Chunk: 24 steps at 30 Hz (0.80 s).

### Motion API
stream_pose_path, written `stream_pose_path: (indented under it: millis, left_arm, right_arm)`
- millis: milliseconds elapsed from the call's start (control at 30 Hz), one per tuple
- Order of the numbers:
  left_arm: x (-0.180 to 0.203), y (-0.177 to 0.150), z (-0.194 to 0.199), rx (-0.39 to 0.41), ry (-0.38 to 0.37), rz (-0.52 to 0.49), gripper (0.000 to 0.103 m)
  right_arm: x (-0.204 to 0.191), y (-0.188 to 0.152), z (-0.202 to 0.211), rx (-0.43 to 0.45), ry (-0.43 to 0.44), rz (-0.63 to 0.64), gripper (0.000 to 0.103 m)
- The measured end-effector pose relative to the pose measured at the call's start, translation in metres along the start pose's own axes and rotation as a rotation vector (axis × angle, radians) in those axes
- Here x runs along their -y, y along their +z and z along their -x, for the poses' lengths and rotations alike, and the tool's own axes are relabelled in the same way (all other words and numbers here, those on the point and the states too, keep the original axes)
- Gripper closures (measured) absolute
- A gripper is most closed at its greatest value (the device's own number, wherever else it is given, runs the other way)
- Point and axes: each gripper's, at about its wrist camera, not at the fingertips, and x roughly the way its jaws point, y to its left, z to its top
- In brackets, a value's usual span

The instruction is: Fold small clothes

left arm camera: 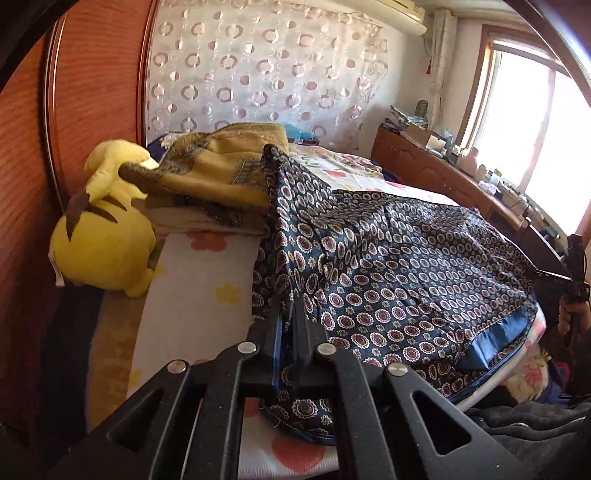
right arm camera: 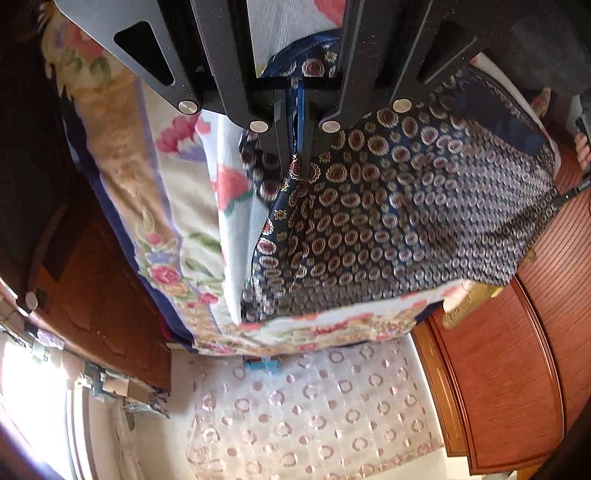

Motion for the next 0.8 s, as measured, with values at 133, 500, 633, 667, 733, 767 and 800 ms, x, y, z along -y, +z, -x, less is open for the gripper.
stream_pose_path:
  millis: [133,500,633,667,733,767,800]
  left_arm:
    - [0.011,0.005,0.009,0.032,0.038,-0.053,0.088]
    - [0.030,0.013,0.012,0.053,0.026,-0.093,0.053]
    - [0.033,0.012,-0.001,0.031,0.011,-0.077,0.036]
    - [0.034,0.012,-0.006,0.025,0.009,-0.071,0.036]
    - [0.040,0.012,-0.017,-0.001,0.008,-0.075,0.036]
    - [0.043,0.012,-0.022,-0.013,0.012,-0.085,0.036]
    - [0.048,0.012,-0.028,-0.026,0.016,-0.099,0.036]
  right_arm:
    - [0.000,0.000,-0.015,-0.030,-0.011,0.008,0.102]
    - [0.003,-0.014,0.010,0.023,-0.110,0.040,0.076]
    - [0.004,-0.025,-0.002,-0.015,-0.135,0.047,0.076]
    - [0.004,-0.027,-0.005,-0.027,-0.129,0.044,0.076]
    - [0.003,-0.030,-0.010,-0.044,-0.121,0.039,0.076]
    - [0.002,-0.030,-0.013,-0.047,-0.118,0.040,0.076]
    - [-0.001,-0.030,-0.015,-0.047,-0.116,0.042,0.076]
